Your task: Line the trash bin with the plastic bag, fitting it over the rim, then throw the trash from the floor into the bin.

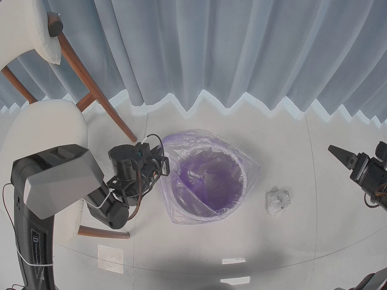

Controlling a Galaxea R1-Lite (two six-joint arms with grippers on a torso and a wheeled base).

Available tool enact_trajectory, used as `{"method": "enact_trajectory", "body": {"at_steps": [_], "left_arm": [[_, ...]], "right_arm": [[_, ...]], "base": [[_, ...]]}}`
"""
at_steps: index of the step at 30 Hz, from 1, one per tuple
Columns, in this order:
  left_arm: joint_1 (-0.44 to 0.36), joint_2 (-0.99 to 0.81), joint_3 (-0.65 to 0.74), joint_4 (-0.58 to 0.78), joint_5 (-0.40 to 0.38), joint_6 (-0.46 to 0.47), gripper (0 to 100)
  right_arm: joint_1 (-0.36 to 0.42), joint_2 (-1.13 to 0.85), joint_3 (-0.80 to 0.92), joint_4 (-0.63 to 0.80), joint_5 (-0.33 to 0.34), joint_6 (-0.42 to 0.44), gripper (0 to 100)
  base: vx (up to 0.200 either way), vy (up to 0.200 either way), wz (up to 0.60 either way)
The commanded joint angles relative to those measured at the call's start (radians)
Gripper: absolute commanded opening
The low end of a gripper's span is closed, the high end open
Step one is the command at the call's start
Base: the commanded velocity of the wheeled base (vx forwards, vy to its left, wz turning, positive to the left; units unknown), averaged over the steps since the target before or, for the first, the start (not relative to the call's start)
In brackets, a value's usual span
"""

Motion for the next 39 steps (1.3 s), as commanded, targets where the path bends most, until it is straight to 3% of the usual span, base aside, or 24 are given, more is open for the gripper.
{"method": "enact_trajectory", "body": {"at_steps": [1,10,17,29,30,34,39], "left_arm": [[-0.004,0.057,0.032,-0.029,-0.001,-0.003,0],[0.034,0.163,0.038,-0.077,0.001,-0.017,0],[0.074,0.235,-0.061,-0.075,0.001,-0.057,0],[0.031,0.241,-0.048,-0.078,0.004,-0.177,0],[0.030,0.239,-0.032,-0.078,0.004,-0.177,100],[0.030,0.235,-0.012,-0.095,0.002,-0.178,100],[0.042,0.196,0.112,-0.195,-0.004,-0.177,100]], "right_arm": [[-0.002,0.000,0.002,-0.001,0.000,0.000,100],[-0.010,0.000,0.014,-0.001,0.000,0.000,100],[-0.011,-0.002,0.030,-0.001,0.000,0.000,100],[-0.022,0.009,0.030,-0.001,0.001,-0.001,100],[-0.022,0.009,0.030,-0.001,0.001,-0.001,100],[-0.022,0.008,0.031,-0.001,0.001,-0.001,100],[-0.022,0.008,0.031,-0.001,0.001,-0.003,100]], "base": [[0.000,0.000,0.00],[0.000,0.000,0.00],[0.000,0.000,0.00],[0.000,0.000,0.00],[0.000,0.000,0.00],[0.000,0.000,0.00],[0.000,0.000,0.00]]}}
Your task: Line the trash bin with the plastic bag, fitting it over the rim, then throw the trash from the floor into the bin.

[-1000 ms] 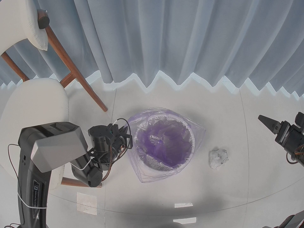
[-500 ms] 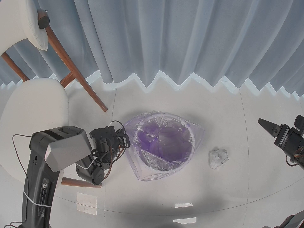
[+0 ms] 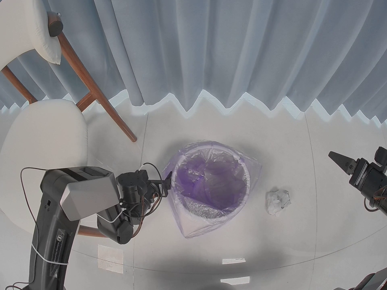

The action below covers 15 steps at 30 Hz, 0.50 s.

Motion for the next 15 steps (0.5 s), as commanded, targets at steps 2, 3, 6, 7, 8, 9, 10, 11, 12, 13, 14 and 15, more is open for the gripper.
{"method": "enact_trajectory", "body": {"at_steps": [2,3,6,7,8,9,10,11,12,13,14,15], "left_arm": [[0.017,-0.079,0.140,-0.062,-0.006,-0.003,100],[0.022,-0.104,0.157,-0.062,-0.006,-0.008,100],[0.022,-0.170,0.217,-0.062,-0.005,-0.048,100],[0.019,-0.185,0.235,-0.060,-0.005,-0.058,100],[0.014,-0.199,0.261,-0.060,-0.005,-0.062,100],[0.011,-0.206,0.281,-0.060,-0.005,-0.062,100],[0.007,-0.211,0.303,-0.060,-0.005,-0.060,100],[0.005,-0.211,0.312,-0.060,-0.005,-0.060,100],[-0.004,-0.208,0.336,-0.060,-0.005,-0.058,100],[-0.009,-0.203,0.346,-0.060,-0.003,-0.058,100],[-0.015,-0.199,0.355,-0.060,-0.002,-0.057,100],[-0.021,-0.194,0.359,-0.060,0.000,-0.057,100]], "right_arm": [[0.000,0.002,0.000,-0.001,0.000,-0.002,100],[0.000,0.002,0.000,-0.001,0.000,-0.002,100],[-0.001,0.002,0.000,-0.001,0.000,-0.004,100],[-0.001,0.004,0.000,0.001,0.000,-0.005,100],[-0.001,0.004,0.002,0.001,0.000,-0.005,100],[-0.001,0.004,0.002,0.001,0.000,-0.005,100],[-0.001,0.004,0.007,0.001,0.000,-0.005,100],[-0.001,0.002,0.008,-0.001,0.000,-0.005,100],[-0.001,0.002,0.010,-0.001,-0.002,-0.007,100],[-0.001,0.002,0.011,-0.001,0.000,-0.007,100],[-0.001,0.001,0.011,-0.001,-0.002,-0.007,100],[-0.001,0.001,0.011,-0.001,-0.002,-0.007,100]], "base": [[0.000,0.000,0.00],[0.000,0.000,0.00],[0.000,0.000,0.00],[0.000,0.000,0.00],[0.000,0.000,0.00],[0.000,0.000,0.00],[0.000,0.000,0.00],[0.000,0.000,0.00],[0.000,0.000,0.00],[0.000,0.000,0.00],[0.000,0.000,0.00],[0.000,0.000,0.00]]}}
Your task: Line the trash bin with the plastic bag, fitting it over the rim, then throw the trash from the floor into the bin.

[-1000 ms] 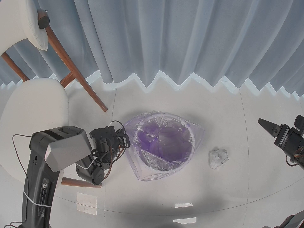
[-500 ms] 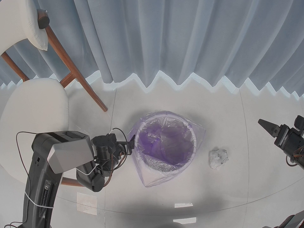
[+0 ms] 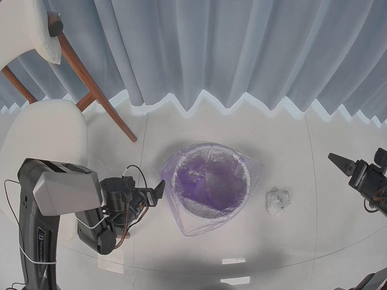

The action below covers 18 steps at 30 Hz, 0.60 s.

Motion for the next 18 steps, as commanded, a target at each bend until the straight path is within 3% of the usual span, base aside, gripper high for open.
{"method": "enact_trajectory", "body": {"at_steps": [1,6,10,11,18], "left_arm": [[-0.032,-0.015,0.055,0.000,0.003,-0.002,100],[-0.048,0.040,0.031,0.001,0.005,0.000,100],[-0.039,0.102,0.016,0.000,0.006,0.038,100],[-0.022,0.141,0.002,0.000,0.005,0.089,100],[-0.020,0.232,-0.093,0.001,0.008,0.107,100]], "right_arm": [[0.000,0.000,0.005,-0.001,-0.001,-0.001,100],[0.000,-0.001,0.005,-0.001,-0.003,-0.001,100],[0.000,0.000,0.002,-0.002,-0.003,-0.001,100],[0.000,0.000,0.002,-0.001,-0.003,-0.001,100],[0.000,0.002,0.006,-0.001,-0.003,-0.001,100]], "base": [[0.000,0.000,0.00],[0.000,0.000,0.00],[0.000,0.000,0.00],[0.000,0.000,0.00],[0.000,0.000,0.00]]}}
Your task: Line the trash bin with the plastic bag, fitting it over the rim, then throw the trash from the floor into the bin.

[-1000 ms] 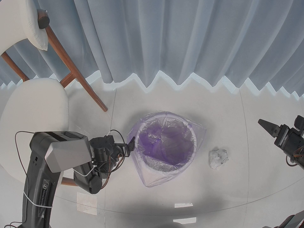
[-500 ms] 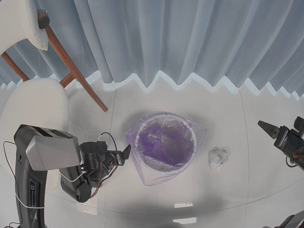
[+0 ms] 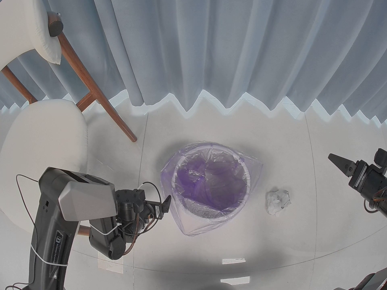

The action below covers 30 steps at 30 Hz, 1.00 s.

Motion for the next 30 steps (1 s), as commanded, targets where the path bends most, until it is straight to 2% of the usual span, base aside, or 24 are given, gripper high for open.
{"method": "enact_trajectory", "body": {"at_steps": [1,4,12,15,21,22,24,27,29,30], "left_arm": [[0.005,0.100,-0.050,0.001,0.004,0.019,100],[0.008,0.129,-0.045,-0.001,0.005,0.063,100],[0.008,0.133,-0.087,0.015,0.001,0.075,100],[0.004,0.096,-0.039,0.001,-0.009,0.069,100],[-0.012,-0.273,0.131,0.004,-0.009,-0.032,100],[-0.012,-0.273,0.131,0.004,-0.009,-0.032,100],[-0.019,-0.468,0.246,0.004,-0.010,-0.038,100],[-0.035,-0.624,0.331,0.004,-0.012,-0.043,100],[-0.041,-0.678,0.352,0.004,-0.012,-0.047,100],[-0.049,-0.769,0.370,0.004,-0.013,-0.049,100]], "right_arm": [[0.000,0.003,0.002,0.000,0.000,0.001,100],[0.000,0.004,0.005,0.000,0.000,0.001,100],[0.000,0.004,0.025,0.002,0.000,0.001,100],[-0.016,0.003,0.022,0.002,0.000,0.001,100],[-0.048,0.009,0.015,0.056,0.000,0.010,100],[-0.048,0.009,0.015,0.056,0.000,0.010,100],[-0.100,0.076,-0.013,0.128,0.009,0.011,100],[-0.146,0.175,-0.048,0.132,0.042,0.011,100],[-0.149,0.214,-0.064,0.131,0.060,0.010,100],[-0.151,0.283,-0.093,0.129,0.091,0.007,100]], "base": [[0.000,0.000,0.00],[0.000,0.000,0.00],[0.000,0.000,0.00],[0.000,0.000,0.00],[0.000,0.000,0.00],[0.000,0.000,0.00],[0.000,0.000,0.00],[0.000,0.000,0.00],[0.000,0.000,0.00],[0.000,0.000,0.00]]}}
